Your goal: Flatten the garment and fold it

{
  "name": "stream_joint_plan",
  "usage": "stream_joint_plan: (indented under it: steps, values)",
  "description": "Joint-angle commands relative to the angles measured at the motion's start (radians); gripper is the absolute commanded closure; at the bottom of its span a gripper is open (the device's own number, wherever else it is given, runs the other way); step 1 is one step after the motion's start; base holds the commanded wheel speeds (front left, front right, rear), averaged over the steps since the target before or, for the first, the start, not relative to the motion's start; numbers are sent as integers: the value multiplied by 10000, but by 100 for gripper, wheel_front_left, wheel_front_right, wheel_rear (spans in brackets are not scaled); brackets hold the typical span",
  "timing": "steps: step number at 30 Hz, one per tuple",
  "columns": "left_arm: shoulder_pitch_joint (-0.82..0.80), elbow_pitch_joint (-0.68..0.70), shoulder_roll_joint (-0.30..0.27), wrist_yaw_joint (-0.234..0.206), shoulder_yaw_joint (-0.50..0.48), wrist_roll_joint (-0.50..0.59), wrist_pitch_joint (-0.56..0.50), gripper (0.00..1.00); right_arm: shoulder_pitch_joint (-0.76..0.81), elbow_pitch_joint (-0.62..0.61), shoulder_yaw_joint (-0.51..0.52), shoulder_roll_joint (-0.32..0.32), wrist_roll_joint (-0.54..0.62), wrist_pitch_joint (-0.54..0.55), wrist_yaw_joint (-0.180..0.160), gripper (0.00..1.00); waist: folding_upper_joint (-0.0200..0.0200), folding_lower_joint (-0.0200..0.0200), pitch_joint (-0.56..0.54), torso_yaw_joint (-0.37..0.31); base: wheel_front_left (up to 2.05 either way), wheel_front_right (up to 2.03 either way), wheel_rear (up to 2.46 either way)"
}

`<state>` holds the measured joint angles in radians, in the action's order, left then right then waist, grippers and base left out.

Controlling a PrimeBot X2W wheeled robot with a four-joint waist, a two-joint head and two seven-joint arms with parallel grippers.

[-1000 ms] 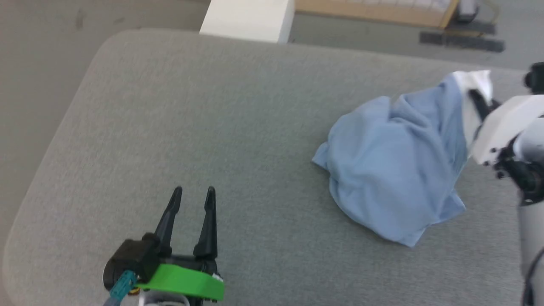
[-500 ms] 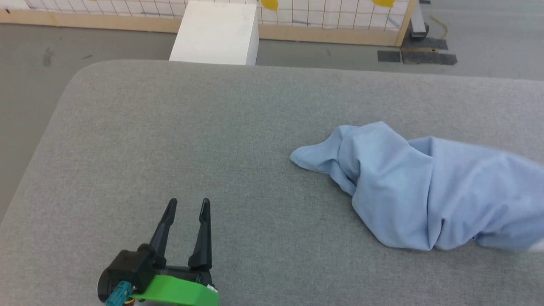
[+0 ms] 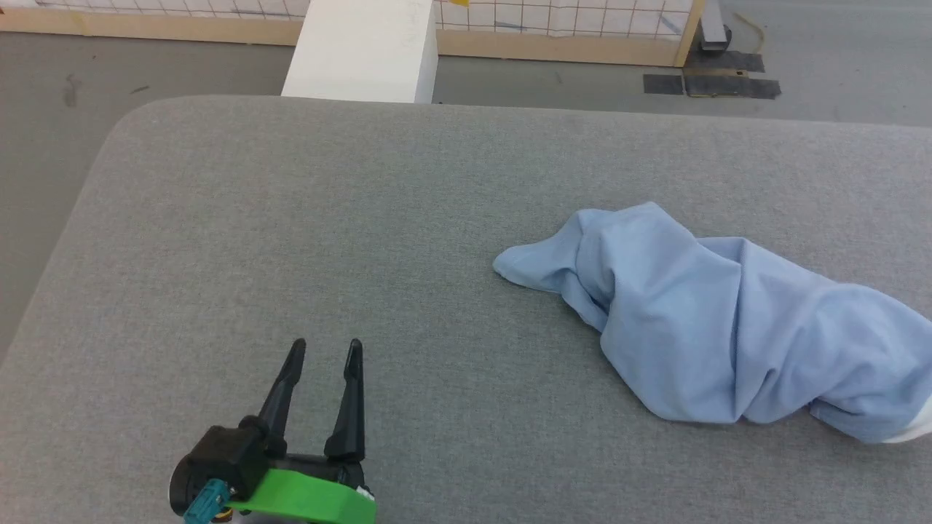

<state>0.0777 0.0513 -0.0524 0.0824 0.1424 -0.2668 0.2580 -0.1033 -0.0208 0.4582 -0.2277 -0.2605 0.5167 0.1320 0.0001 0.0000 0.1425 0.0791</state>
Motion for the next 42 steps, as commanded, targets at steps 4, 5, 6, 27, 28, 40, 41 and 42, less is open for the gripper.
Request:
stream_joint_plan:
  steps: [4,5,6,27,28,40,41,42]
  values:
    - [-171,4,22,-73,133,-157,38,0,-848,-1131,-717,-426,-524,945,-13,0,-1,0,62,285,0,0,0]
    - [-188,2,22,-91,158,-197,38,0,-1049,-1285,-970,-462,-656,1249,-13,0,-1,0,95,359,0,0,0]
    - [-207,1,22,-104,170,-227,38,0,-1220,-1370,-1193,-470,-764,1509,-13,0,-1,0,145,418,0,0,0]
    - [-1021,25,22,-198,997,-350,38,0,-4049,3171,-5057,-263,169,3872,-13,55,-1,0,1425,2142,0,0,0]
    - [-1042,14,22,-210,1036,-354,38,0,-4104,3334,-5020,-249,248,3716,-13,100,-1,0,1426,2167,0,0,0]
    - [-686,-253,22,-277,1040,-375,38,0,-5383,2864,-5829,-328,-524,2182,-13,100,-1,0,244,1956,0,0,0]
    - [-660,-250,22,-275,1038,-363,38,0,-5494,2762,-5989,-267,-616,2128,-13,100,-1,0,185,1953,0,0,0]
    - [-627,-253,22,-272,1034,-354,38,0,-5612,2653,-6195,-141,-749,2046,-13,100,-1,0,95,1955,0,0,0]
